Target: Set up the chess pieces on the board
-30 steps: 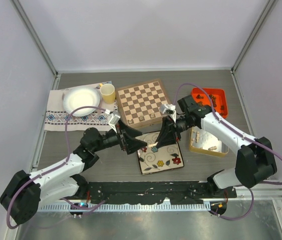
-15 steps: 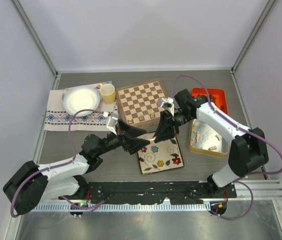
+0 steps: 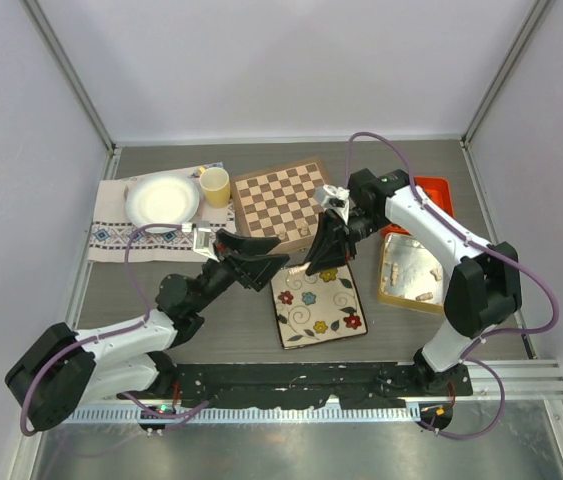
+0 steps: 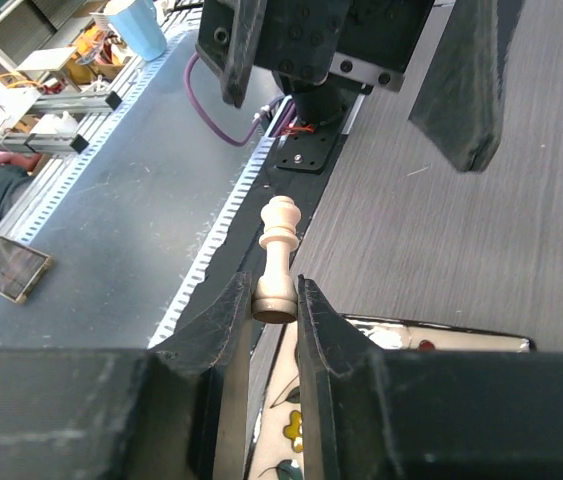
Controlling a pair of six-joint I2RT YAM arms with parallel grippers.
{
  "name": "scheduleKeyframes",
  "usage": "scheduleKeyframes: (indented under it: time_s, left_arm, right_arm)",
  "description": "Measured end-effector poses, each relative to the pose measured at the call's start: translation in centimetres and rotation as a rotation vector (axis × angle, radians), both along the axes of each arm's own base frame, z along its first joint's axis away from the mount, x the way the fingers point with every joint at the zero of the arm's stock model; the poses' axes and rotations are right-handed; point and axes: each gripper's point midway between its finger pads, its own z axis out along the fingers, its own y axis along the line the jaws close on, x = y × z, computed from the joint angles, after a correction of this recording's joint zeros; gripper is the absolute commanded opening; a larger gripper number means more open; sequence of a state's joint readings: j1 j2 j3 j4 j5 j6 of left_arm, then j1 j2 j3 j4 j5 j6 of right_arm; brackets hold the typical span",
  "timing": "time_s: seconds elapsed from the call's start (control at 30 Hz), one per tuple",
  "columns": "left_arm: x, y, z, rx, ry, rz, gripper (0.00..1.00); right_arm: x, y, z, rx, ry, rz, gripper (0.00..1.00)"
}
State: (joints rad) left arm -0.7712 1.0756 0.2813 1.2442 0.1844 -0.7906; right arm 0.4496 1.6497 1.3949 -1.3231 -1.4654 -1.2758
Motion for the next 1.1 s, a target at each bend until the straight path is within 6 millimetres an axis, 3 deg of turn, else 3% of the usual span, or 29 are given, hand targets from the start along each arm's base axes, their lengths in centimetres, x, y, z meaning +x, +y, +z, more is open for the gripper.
scheduleKeyframes:
  time_s: [0.2,0.5,0.83,1.1]
  left_arm:
    - [0.2,-0.3,-0.7,-0.004,0.032,-0.011,0.69]
    - [-0.1,-1.3,-2.3,0.017,0.087,-0.065,0.6]
    - [-0.4,-1.6,-2.5,0.026,0.084,-0.086,0.47]
    - [-0.7,-1.8,-3.1,0.053,0.091,-0.109,0.46]
  right_arm:
    - [1.1,0.5,1.0,0.019,-0.04,0.002,0.01]
    - [1.8,0.9,0.1,0.007,-0.015,0.002,0.01]
    - [1.8,0.9,0.1,0.008,-0.018,0.002,0.01]
    - [1.9,0.9,0.0,0.007,-0.014,0.003,0.01]
